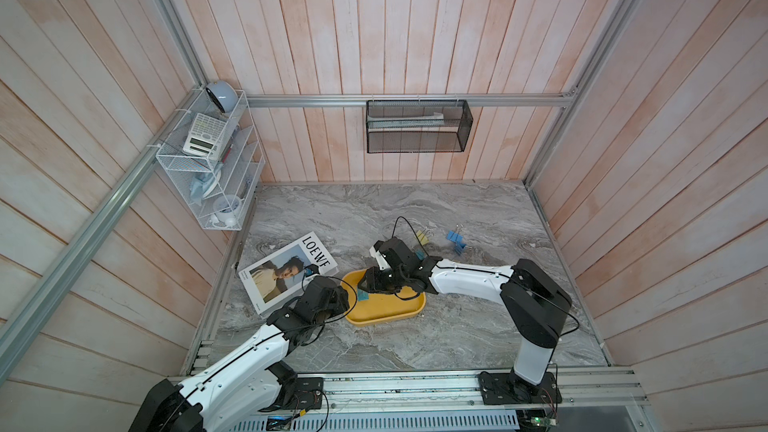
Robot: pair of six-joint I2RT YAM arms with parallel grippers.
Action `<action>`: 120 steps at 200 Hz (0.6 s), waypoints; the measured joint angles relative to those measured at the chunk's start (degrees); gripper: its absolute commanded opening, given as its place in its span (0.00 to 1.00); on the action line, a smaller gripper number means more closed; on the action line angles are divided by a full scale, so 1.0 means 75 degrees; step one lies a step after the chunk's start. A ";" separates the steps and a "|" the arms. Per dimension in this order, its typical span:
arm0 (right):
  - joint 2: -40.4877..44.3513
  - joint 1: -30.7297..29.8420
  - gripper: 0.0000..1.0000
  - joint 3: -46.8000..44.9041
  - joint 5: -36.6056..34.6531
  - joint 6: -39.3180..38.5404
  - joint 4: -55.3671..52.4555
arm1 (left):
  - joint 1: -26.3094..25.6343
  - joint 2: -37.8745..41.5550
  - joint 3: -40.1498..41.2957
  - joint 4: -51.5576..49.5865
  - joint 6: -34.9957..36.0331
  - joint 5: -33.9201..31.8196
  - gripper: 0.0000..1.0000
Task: Put the binder clips in the storage box
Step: Place the binder clip in the storage box, then pick up the binder clip at the center of the board.
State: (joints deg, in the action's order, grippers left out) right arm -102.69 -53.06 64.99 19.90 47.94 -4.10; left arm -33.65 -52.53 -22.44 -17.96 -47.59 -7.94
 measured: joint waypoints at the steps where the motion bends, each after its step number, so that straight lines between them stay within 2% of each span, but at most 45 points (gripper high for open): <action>1: 0.0058 0.0015 0.45 -0.0015 0.0006 -0.0029 -0.0032 | 0.0000 0.0009 0.0000 0.0000 0.0000 0.0000 0.67; 34: 0.1839 0.0679 0.42 -0.0364 0.0114 -0.0842 -0.0912 | 0.0000 0.0087 0.0003 0.0000 0.0003 -0.0003 0.67; 52: 0.2760 0.1480 0.41 -0.0379 -0.0216 -0.1448 -0.1480 | 0.0000 0.0085 0.0003 -0.0003 0.0017 0.0000 0.67; 67: 0.3107 0.2186 0.38 -0.0321 -0.0495 -0.1990 -0.1792 | 0.0003 0.0082 0.0003 -0.0006 0.0047 0.0000 0.67; 80: 0.2853 0.2719 0.35 0.0032 -0.0731 -0.2538 -0.2253 | 0.0003 0.0079 0.0003 -0.0003 0.0064 -0.0003 0.67; 100: 0.1676 0.3124 0.30 0.0883 -0.0790 -0.3401 -0.2789 | 0.0029 0.0070 0.0003 0.0000 0.0067 -0.0003 0.67; 120: 0.0382 0.3212 0.16 0.1786 -0.0836 -0.4214 -0.3529 | 0.0038 0.0029 0.0003 0.0000 0.0090 -0.0003 0.67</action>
State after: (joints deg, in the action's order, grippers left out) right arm -99.83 -28.97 78.39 13.63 16.34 -30.57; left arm -33.36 -52.31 -22.41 -17.96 -46.92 -7.97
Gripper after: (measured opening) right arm 0.217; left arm 0.673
